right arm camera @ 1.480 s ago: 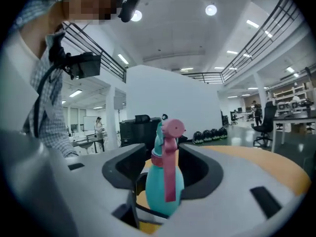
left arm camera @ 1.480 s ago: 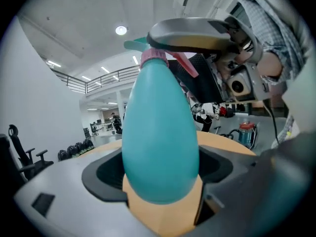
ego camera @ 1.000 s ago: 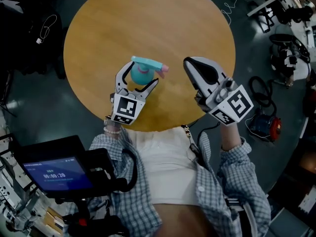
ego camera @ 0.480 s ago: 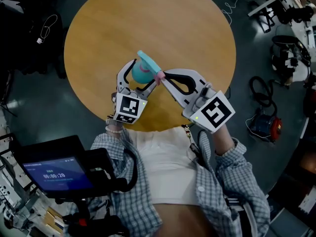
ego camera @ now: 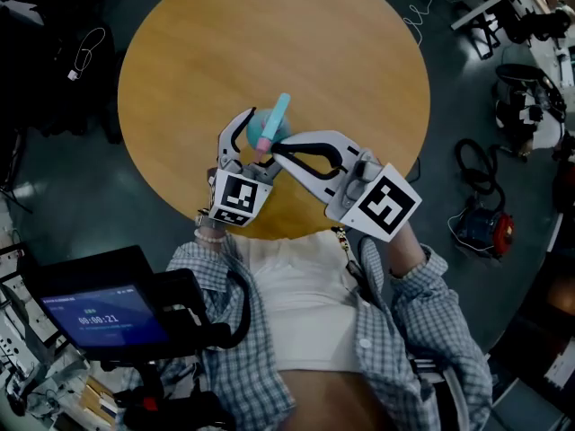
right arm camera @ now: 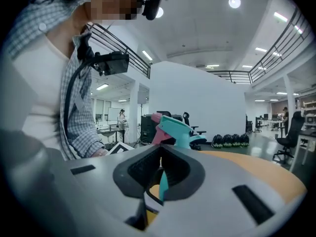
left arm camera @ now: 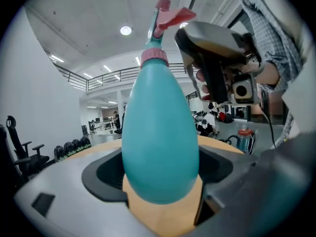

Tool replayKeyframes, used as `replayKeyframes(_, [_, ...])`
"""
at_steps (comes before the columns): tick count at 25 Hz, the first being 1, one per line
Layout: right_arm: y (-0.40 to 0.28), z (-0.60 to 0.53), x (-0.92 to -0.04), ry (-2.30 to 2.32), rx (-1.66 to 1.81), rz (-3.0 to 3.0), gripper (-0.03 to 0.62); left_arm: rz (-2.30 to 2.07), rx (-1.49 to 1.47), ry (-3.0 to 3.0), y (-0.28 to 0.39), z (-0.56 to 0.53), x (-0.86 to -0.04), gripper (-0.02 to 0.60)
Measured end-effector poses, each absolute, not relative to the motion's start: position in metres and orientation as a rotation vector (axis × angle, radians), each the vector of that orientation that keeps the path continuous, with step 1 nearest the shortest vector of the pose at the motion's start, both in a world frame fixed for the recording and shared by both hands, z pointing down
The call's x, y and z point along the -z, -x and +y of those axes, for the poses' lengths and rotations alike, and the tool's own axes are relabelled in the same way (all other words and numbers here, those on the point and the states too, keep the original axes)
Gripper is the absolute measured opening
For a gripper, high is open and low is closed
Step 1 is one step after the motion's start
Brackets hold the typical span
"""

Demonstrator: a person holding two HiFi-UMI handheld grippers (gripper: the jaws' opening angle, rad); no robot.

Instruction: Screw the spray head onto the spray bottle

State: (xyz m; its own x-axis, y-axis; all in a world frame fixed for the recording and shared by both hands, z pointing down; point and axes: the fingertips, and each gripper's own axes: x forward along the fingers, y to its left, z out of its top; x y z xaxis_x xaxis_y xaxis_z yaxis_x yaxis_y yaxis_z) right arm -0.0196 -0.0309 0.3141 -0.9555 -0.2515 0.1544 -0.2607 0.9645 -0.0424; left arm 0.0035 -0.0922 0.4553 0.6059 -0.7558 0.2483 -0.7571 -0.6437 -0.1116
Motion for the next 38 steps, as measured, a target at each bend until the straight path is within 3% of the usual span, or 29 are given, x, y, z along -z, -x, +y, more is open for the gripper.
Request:
replayKeyframes(2, [0.004,-0.039,-0.313,-0.362,-0.15,-2.975,0.013,-1.297,-0.414,-2.831,-0.003,-0.091,-0.448,0.434])
replayKeyframes(4, [-0.009,-0.051,-0.31,-0.286,-0.137,-3.002,0.167,-1.254,-0.38,-2.853,-0.005,-0.089,-0.44,0.434])
replayKeyframes(6, [-0.013,-0.058,-0.306,-0.17,-0.106,-3.019,0.198,-1.202,-0.341,-2.875,-0.008,-0.085,-0.435,0.434])
replayKeyframes(16, [0.013,-0.052,-0.307,0.339,-0.203,-2.982,0.195,-1.037,-0.315,-2.947,-0.026,-0.068,-0.43,0.434])
replayKeyframes(33, [0.007,-0.026,-0.32,0.114,-0.165,-2.979,0.158,-1.205,-0.388,-2.843,-0.008,-0.086,-0.442,0.434])
replayKeyframes(38, [-0.005,-0.065,-0.312,-0.153,-0.13,-3.05,0.158,-1.205,-0.389,-2.861,-0.008,-0.085,-0.439,0.434])
